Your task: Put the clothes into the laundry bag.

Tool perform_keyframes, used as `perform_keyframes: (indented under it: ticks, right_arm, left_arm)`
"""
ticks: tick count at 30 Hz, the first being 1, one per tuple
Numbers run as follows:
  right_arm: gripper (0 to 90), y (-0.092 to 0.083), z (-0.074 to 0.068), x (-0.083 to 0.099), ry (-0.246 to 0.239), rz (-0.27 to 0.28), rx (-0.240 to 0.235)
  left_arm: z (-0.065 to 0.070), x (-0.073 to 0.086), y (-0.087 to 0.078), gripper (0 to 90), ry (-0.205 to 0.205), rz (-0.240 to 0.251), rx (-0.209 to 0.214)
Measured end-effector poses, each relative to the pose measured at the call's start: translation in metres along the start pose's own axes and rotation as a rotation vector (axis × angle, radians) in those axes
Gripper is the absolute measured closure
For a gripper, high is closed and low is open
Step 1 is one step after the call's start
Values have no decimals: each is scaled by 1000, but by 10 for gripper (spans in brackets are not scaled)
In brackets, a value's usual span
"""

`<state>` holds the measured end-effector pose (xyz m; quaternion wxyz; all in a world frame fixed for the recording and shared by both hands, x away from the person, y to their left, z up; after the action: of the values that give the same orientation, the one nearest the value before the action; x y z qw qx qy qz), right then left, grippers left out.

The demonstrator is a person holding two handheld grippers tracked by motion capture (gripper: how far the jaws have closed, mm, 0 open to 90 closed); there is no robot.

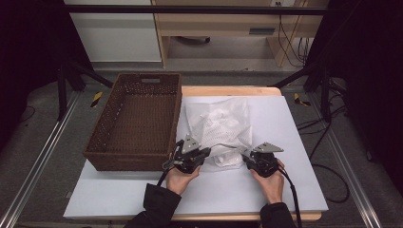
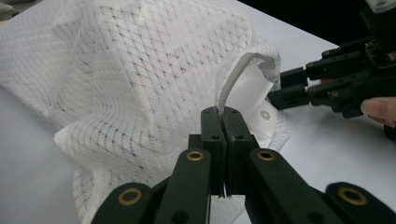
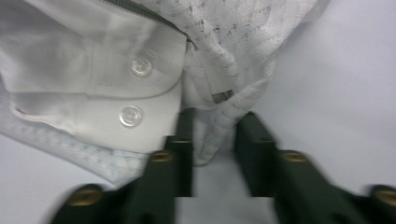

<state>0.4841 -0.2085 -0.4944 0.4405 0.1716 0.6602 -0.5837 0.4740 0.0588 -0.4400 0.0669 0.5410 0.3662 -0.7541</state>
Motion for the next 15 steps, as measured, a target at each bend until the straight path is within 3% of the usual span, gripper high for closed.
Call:
perform_keyframes:
  ticks: [2,5,11,13,15]
  right_arm:
    - [900,0,-1,0,30,-9,-30]
    - [900,-10,-3,0,21,9,-42]
    - [900,-54,5,1,43,77,-57]
    - [900,-61,13,6,58,64,-29]
    - [900,-58,18,12,71,18,-14]
  left_arm:
    - [1,0,-1,888,0,3,2]
    - [0,-2,-5,888,-6,16,1]
    - [7,-15,-16,888,10,49,19]
    - [12,-18,-14,888,29,46,23]
    - [15,-18,-8,887,40,32,22]
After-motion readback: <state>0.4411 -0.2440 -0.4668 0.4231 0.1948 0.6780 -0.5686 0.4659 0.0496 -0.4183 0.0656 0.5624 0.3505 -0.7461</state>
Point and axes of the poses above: each handheld gripper's, and its own axes: y roughly forward along the jaws, x roughly out of its underside, z roughly to its right, the point moved 1 cm from there along y, roughly forward along the jaws, and after that the axes turned 6 degrees about x, right-handed, at the moved point
